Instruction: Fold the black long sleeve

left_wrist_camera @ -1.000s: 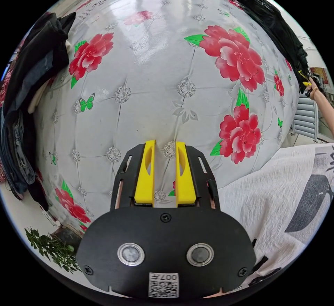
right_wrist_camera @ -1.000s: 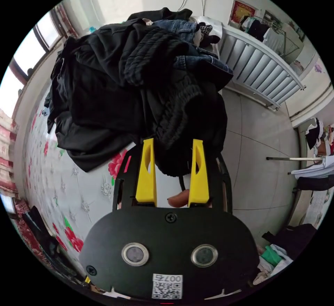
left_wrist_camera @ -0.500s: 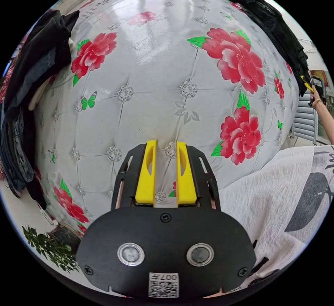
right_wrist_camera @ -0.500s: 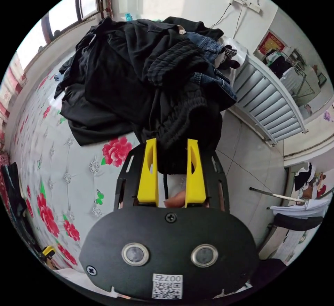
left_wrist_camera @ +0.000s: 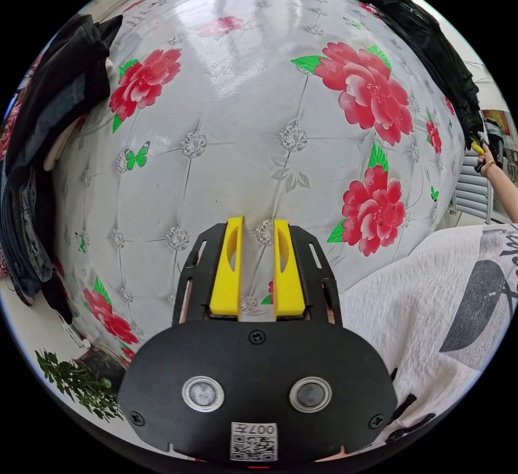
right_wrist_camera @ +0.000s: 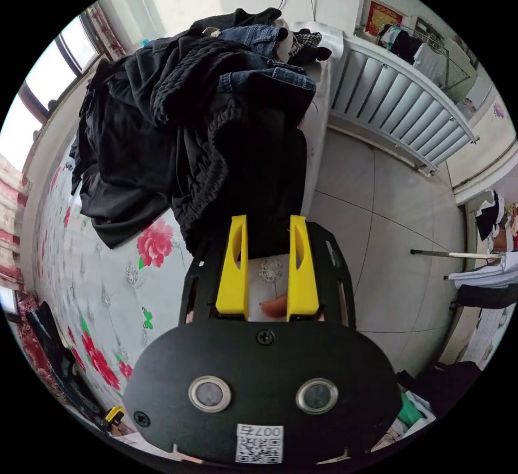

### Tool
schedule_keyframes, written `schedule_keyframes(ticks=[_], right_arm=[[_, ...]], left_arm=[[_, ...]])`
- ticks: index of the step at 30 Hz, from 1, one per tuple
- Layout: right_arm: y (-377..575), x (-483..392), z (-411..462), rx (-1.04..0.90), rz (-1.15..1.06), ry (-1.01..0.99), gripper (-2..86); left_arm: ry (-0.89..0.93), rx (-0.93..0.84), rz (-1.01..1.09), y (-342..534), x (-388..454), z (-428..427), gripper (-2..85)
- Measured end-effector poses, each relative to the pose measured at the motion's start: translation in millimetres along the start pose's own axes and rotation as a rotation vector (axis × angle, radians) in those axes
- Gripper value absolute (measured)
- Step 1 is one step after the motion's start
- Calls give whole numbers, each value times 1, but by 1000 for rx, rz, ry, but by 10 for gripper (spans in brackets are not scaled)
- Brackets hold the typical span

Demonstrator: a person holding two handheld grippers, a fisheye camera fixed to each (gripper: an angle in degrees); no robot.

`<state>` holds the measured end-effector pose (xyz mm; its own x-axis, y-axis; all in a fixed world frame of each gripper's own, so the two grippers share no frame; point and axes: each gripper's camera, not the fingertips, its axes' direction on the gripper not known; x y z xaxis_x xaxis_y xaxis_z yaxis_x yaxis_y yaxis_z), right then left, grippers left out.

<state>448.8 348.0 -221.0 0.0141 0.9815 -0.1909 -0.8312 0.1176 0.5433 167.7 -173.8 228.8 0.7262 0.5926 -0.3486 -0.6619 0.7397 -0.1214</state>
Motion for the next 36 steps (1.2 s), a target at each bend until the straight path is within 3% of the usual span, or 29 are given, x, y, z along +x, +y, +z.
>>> schedule_keyframes(ticks=[6,14,18,21,25,33,36], right_arm=[[-2,-24,-13,74,-10,62,76],[-21,-40,-6,-56,-82,35,46],[-1,-47,-39,163,9,147,52],[11,-61,-53,279,-23,113,59],[-10,-91,-26,116,-171,-28,75],[-44,-129,0,38,-166,-5,73],[-47,-151,-29,210,-192,103,73]], left_arm=[[-3,3,-10,1,1,0,87],[-3,15,-14,3,1,-1,87],[0,23,-17,5,1,-2,87],[-3,30,-17,6,2,-3,87],[-2,27,-10,6,2,-3,87],[3,20,-12,7,1,-4,87],[1,31,-21,10,1,-5,87]])
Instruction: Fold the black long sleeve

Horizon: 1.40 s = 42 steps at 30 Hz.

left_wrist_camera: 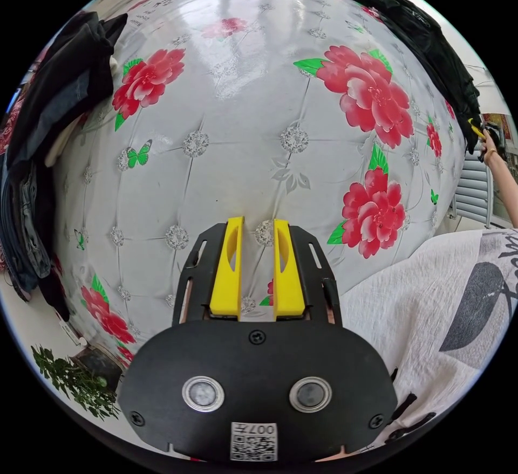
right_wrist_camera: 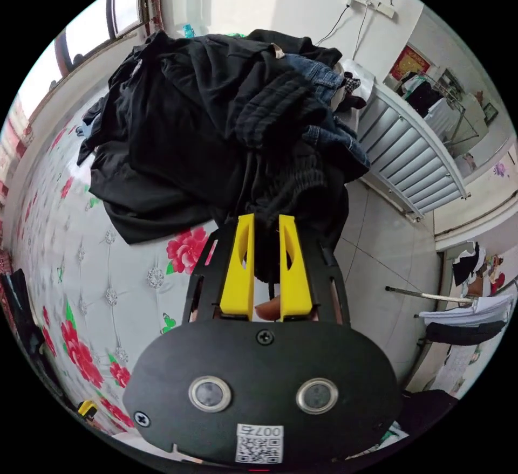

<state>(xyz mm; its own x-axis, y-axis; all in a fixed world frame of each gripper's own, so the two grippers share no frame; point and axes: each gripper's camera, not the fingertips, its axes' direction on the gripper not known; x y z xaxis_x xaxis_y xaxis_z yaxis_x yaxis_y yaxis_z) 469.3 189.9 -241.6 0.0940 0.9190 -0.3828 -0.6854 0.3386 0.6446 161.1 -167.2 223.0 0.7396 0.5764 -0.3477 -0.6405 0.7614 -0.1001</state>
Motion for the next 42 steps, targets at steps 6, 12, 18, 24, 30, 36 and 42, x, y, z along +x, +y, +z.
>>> schedule_keyframes(ticks=[6,12,18,24,30,36,42], right_arm=[[-17,-94,31,-11,-437,60,84],[-52,-109,102,-238,-518,246,29],[-62,-56,26,-66,-378,-590,1],[-35,-22,-9,28,-189,-925,-2],[-19,-4,-60,64,-221,-1313,-3],[8,-13,-214,346,-567,-1662,-3],[95,-51,-339,413,-1028,-2123,-2]], left_arm=[[-2,23,-6,7,1,0,86],[2,-5,-6,8,-3,2,87],[9,31,-7,22,-8,5,87],[-10,74,13,42,-8,9,85],[68,207,70,84,3,-17,73],[139,487,130,133,2,-83,93],[129,903,205,220,-7,-168,111]])
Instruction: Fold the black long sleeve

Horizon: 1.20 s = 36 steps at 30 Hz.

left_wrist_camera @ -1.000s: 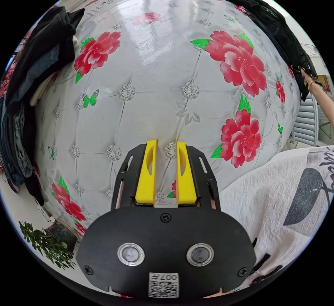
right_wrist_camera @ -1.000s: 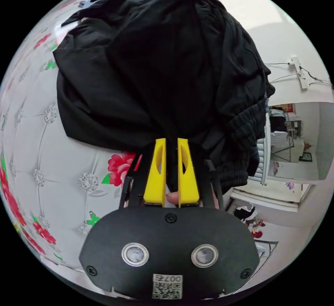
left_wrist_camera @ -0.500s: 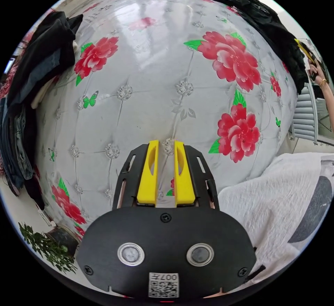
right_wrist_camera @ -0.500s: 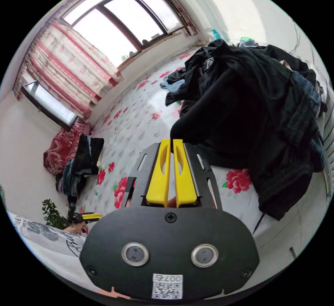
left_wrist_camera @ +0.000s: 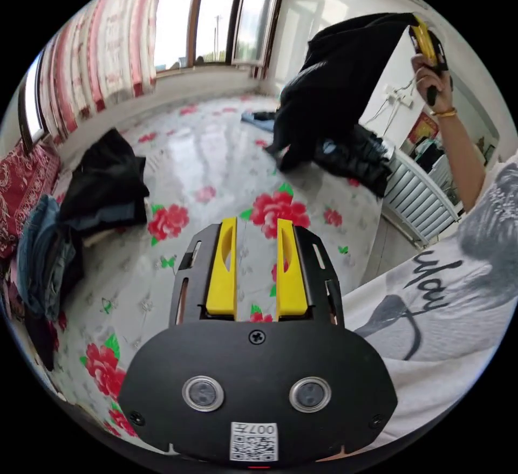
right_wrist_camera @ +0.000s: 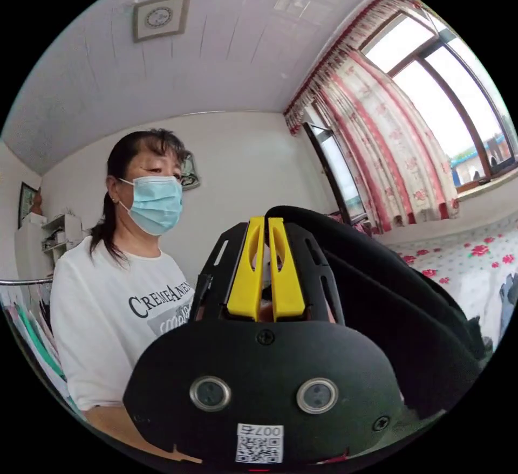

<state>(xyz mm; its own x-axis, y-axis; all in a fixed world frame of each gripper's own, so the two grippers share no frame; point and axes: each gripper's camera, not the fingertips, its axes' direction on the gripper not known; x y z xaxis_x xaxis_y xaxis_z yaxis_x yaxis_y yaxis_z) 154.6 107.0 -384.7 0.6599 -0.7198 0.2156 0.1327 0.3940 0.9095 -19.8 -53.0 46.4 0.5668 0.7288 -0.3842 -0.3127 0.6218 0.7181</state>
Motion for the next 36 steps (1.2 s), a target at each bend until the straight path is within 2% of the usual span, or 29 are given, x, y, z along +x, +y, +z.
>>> schedule_keyframes(ticks=[2,4,6,7,9,10,15,18,21,26,28,30,32,34,36], right_arm=[[8,-11,46,-106,-7,-61,-1],[39,-10,101,-256,56,-14,1],[75,2,134,-362,167,111,5],[105,13,150,-407,280,241,10],[153,25,165,-454,426,357,23],[181,29,166,-452,511,415,33],[246,21,139,-401,745,550,80],[270,9,129,-443,786,634,93],[289,-1,116,-403,863,720,103],[308,-26,101,-326,945,880,114],[321,-35,96,-336,987,902,117],[336,-33,97,-348,1049,868,119],[350,-26,100,-347,1100,835,119],[364,-8,115,-401,1130,805,120],[370,8,129,-460,1143,745,120]], left_arm=[[-2,117,33,8,6,-36,116],[-16,181,60,30,9,-65,106],[-26,72,65,49,7,-51,86],[31,-33,42,64,5,-29,76],[98,-177,34,88,8,0,70],[101,-222,39,102,14,8,70],[234,-224,51,132,22,-1,77],[155,-227,36,140,5,-13,79],[63,-214,-5,131,-26,-23,78],[132,-182,36,80,-50,-3,91],[191,-239,89,53,-41,41,103],[172,-323,115,40,-31,84,105],[159,-457,108,38,-24,132,102],[156,-705,46,59,-20,191,86],[153,-695,-1,70,-16,192,58]])
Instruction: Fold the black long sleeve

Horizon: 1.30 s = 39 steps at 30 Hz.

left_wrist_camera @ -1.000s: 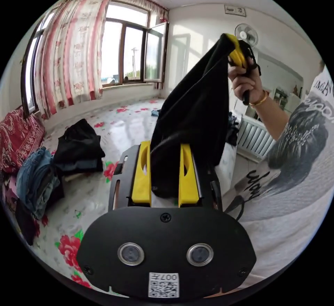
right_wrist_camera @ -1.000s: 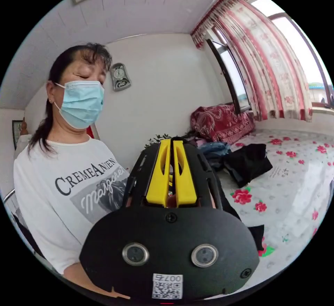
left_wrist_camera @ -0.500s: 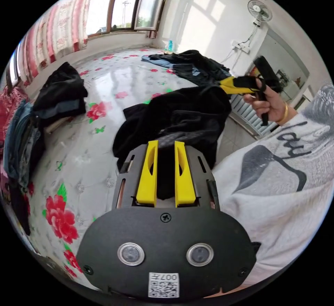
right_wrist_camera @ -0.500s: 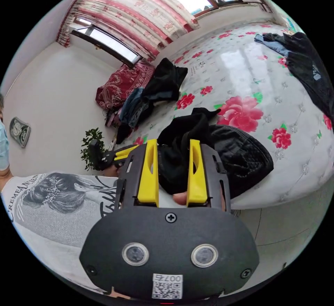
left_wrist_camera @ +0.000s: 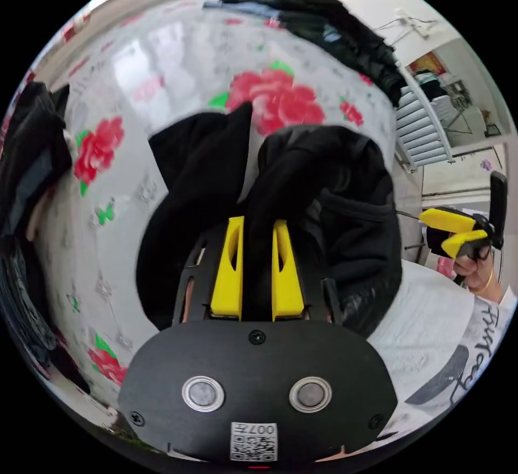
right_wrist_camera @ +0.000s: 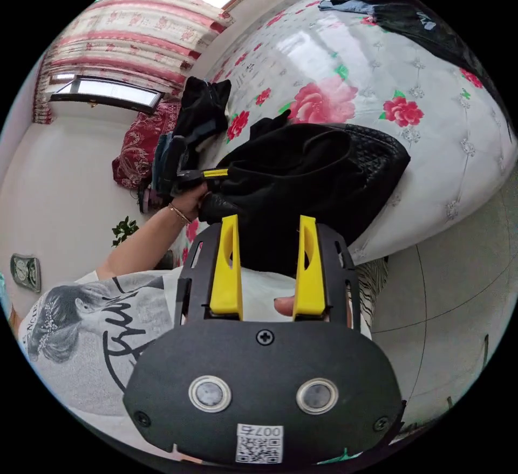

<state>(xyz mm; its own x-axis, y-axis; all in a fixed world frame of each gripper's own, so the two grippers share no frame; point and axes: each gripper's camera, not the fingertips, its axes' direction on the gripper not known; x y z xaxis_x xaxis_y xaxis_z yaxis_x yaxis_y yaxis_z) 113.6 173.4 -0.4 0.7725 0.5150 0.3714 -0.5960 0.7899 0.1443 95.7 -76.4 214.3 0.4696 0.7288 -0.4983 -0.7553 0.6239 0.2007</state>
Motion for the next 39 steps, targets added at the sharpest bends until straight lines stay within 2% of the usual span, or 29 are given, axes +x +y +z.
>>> schedule_keyframes(ticks=[2,6,9,11,15,18,20,22,25,28,33,39], right_arm=[[-11,-7,14,-63,-35,-32,119],[-28,-32,46,-163,-113,-33,101],[-26,-53,60,-156,-185,1,56],[-20,-74,42,-53,-272,15,33],[10,-143,-43,248,-608,133,11],[40,-195,-117,493,-819,216,5],[67,-230,-157,645,-964,277,4],[115,-275,-190,846,-1146,443,3],[174,-313,-200,1127,-1306,700,2],[210,-331,-207,1322,-1373,762,2],[200,-343,-232,1266,-1396,565,1],[161,-329,-242,1083,-1365,331,3]], left_arm=[[43,86,-22,17,7,-16,16],[324,363,-87,73,14,-82,-4],[252,462,-80,115,29,-118,-7],[203,538,-120,146,29,-141,-8],[367,894,-301,233,5,-199,-9],[374,1112,-242,268,24,-247,-9],[281,1195,-130,275,58,-282,-9],[100,1300,23,290,111,-327,-9],[-38,1441,166,320,164,-366,-9],[-148,1562,220,349,202,-386,-9],[-279,1605,176,366,234,-390,-9],[-275,1537,132,369,246,-369,-10]])
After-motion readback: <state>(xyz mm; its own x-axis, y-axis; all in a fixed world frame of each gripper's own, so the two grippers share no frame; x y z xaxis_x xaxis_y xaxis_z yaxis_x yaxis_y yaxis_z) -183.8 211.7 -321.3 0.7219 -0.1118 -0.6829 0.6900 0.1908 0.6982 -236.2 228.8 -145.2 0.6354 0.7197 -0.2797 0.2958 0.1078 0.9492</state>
